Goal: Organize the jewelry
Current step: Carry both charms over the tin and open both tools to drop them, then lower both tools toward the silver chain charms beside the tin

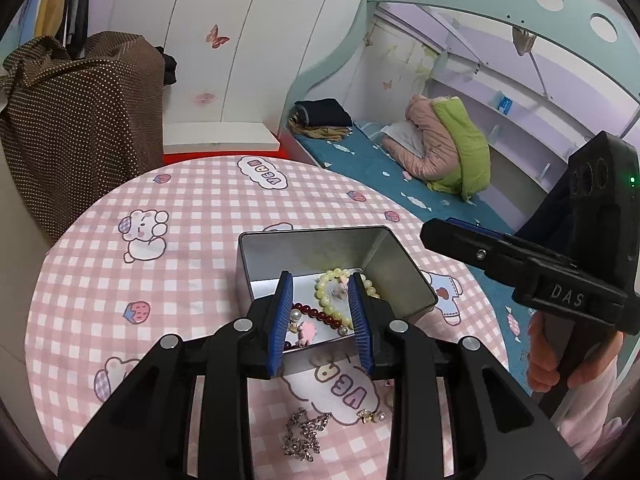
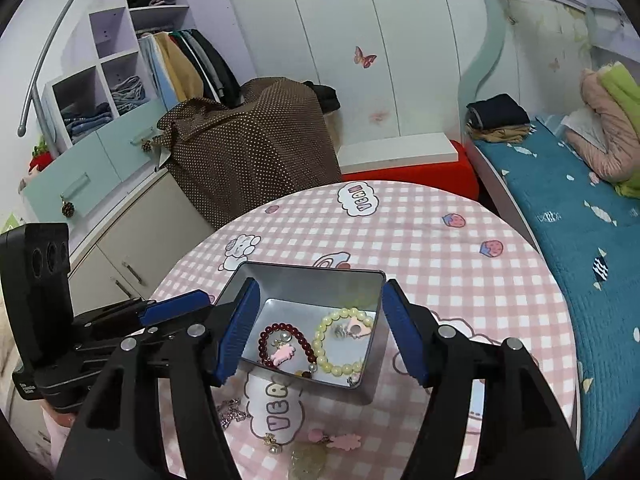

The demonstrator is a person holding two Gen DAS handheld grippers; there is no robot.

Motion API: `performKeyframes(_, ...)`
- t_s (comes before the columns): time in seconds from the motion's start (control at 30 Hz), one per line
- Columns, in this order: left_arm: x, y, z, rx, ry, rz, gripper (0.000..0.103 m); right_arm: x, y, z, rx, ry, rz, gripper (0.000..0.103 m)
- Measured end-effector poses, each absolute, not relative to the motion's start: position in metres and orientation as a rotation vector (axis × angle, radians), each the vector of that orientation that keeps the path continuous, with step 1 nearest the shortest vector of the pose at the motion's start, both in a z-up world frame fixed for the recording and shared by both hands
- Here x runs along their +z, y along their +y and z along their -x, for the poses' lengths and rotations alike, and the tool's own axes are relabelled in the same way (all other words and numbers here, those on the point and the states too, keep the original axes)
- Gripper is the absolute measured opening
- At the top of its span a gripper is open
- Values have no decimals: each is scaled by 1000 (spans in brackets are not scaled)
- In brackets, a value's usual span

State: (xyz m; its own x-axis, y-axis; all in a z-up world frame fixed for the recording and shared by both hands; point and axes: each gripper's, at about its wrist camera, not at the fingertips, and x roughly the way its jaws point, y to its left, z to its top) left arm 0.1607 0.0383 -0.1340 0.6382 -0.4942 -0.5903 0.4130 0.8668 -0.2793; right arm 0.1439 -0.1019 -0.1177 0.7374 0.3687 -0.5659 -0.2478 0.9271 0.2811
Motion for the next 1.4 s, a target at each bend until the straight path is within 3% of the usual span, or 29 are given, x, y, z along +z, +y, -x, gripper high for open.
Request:
performKeyframes(0.47, -127, 41, -143, -502, 699, 116, 30, -116, -107, -127, 311, 653, -192, 61)
performKeyframes(0.57, -126, 42, -138, -493, 696, 116, 42, -115, -107, -123, 302, 653, -189, 61)
performKeyframes(0.63, -125, 43, -135, -489, 693, 116, 43, -115, -108, -120, 294, 652, -187, 61)
performKeyframes(0.7, -125, 45, -132, -479, 691, 115, 52, -116, -109, -118, 285, 655, -183, 63)
performKeyframes(0.93, -126, 52, -121, -453, 691, 117, 67, -121, -114, -105, 239, 666, -181, 85)
performKeyframes(1.0, -128, 53, -118, -447, 695, 113, 78, -121, -113, -102, 222, 668, -172, 91)
performKeyframes(1.17, -136, 57, -112, -433, 714, 112, 89, -126, -113, -97, 196, 688, -146, 95)
performKeyframes(1.4, -163, 53, -100, -430, 789, 61, 91, -145, -113, -84, 176, 717, -113, 95)
